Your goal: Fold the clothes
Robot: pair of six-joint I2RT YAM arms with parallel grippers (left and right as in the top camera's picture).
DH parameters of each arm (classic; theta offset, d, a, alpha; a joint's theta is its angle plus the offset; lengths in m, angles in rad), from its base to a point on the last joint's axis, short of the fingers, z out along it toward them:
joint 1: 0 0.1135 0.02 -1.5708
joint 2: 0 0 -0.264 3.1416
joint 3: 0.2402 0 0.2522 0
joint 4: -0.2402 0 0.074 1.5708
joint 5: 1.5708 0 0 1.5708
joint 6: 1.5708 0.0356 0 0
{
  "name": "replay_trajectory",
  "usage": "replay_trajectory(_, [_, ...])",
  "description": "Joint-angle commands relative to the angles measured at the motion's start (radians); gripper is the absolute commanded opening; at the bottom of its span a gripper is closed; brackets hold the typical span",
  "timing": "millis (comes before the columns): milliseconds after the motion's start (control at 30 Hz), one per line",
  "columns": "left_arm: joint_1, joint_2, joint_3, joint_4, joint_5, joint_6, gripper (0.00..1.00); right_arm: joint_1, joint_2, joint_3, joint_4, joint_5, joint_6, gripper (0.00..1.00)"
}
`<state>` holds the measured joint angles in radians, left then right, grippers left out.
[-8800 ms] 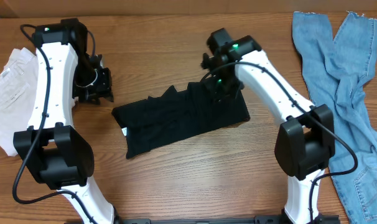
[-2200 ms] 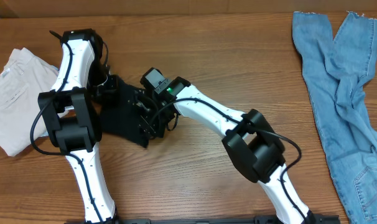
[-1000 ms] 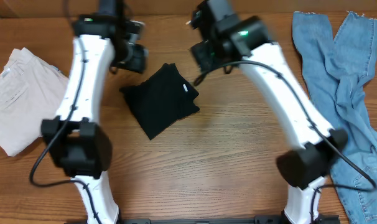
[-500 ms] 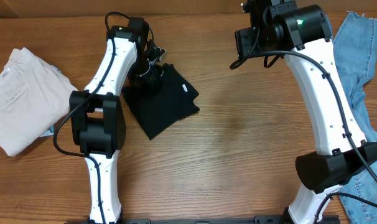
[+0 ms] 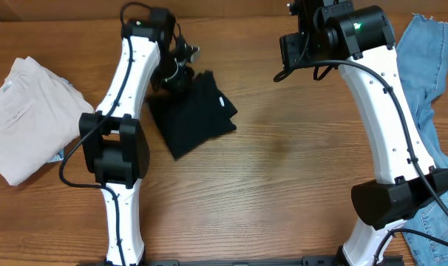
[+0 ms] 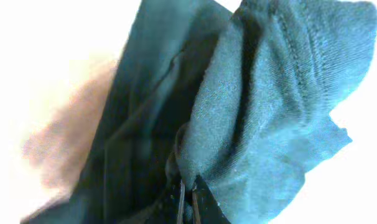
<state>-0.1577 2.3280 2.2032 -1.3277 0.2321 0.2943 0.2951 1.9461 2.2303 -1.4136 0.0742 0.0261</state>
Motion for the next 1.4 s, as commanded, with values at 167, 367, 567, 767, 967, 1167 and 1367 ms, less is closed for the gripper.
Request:
replay_trajectory(167, [0.021, -0.035, 0.011, 0.092, -0.086, -0.092, 0.07, -0.005, -0.016, 0.016, 0.000, -0.008, 0.005, 0.64])
replay_trajectory(367, [0.020, 0.047, -0.035, 0.222, -0.085, -0.154, 0.63, -0.005, -0.016, 0.016, -0.011, -0.009, 0.005, 0.64])
replay_trajectory(567, [0.019, 0.059, -0.034, 0.251, -0.081, -0.211, 0.67, -0.005, -0.016, 0.016, -0.010, -0.008, 0.005, 0.64])
replay_trajectory(767, [0.021, 0.040, 0.120, 0.079, -0.084, -0.249, 0.51, -0.005, -0.015, 0.015, -0.010, -0.009, 0.003, 0.64])
replay_trajectory(967, [0.018, 0.013, 0.224, -0.016, -0.085, -0.402, 0.53, -0.005, -0.015, 0.015, -0.011, -0.009, 0.003, 0.64])
replay_trajectory(1167, [0.000, 0.014, 0.071, 0.017, -0.072, -0.407, 0.19, -0.005, -0.015, 0.015, -0.019, -0.008, 0.004, 0.64])
replay_trajectory(1367, [-0.016, 0.018, -0.156, 0.267, -0.038, -0.407, 0.20, -0.005, -0.015, 0.015, -0.031, -0.009, 0.004, 0.64])
